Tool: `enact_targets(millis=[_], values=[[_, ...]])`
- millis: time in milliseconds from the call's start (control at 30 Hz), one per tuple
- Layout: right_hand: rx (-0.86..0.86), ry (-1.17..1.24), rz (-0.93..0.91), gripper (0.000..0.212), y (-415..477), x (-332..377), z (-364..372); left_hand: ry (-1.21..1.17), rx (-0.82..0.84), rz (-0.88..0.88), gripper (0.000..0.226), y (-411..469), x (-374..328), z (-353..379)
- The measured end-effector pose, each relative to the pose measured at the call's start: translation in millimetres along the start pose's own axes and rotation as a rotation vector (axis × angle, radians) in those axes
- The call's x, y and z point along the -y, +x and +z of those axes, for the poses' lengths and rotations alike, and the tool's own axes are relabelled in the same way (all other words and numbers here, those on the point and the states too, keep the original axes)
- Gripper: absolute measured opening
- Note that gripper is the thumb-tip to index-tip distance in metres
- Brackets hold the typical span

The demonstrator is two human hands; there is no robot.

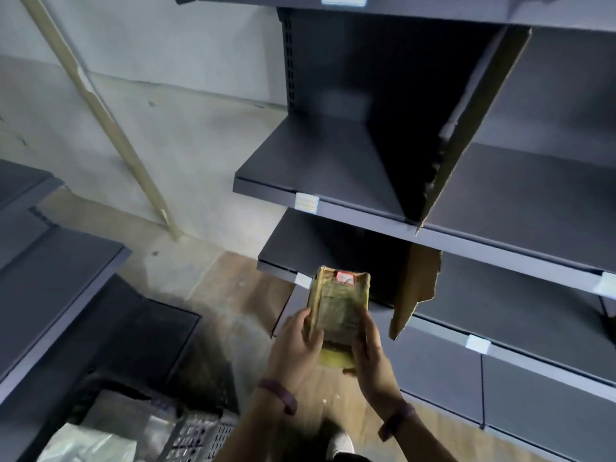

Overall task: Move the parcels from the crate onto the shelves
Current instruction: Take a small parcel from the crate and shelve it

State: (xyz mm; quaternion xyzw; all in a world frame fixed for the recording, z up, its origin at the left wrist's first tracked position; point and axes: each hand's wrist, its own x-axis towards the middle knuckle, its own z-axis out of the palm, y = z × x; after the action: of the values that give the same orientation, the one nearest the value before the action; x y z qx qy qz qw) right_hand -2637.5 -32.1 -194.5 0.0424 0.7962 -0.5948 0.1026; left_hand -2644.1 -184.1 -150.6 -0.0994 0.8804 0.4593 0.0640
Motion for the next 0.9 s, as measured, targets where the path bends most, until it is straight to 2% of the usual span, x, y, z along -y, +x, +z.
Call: enact_targets(millis=[200,367,500,600,767,900], values=[[-0.025,0.005,0.006,0.048,24,7,13,-0.003,0.028,0.029,0.042,33,16,-11],[-0.125,0.010,0.138,0.048,37,1,25,-0.004,0.224,0.074,0.048,62,33,-8],[-0.115,0.165,0.227,0.027,42,0,42,0.008,0.347,0.073,0.050,79,56,-9],[-0.113,0.211,0.324,0.025,43,-4,58,0.037,0.419,0.051,0.049,84,72,-12],[-0.123,0.233,0.385,0.042,54,-21,81,0.039,0.467,-0.039,0.050,97,97,-16],[-0.097,0.240,0.426,0.045,66,-31,96,0.034,0.505,-0.090,0.051,105,112,-18]])
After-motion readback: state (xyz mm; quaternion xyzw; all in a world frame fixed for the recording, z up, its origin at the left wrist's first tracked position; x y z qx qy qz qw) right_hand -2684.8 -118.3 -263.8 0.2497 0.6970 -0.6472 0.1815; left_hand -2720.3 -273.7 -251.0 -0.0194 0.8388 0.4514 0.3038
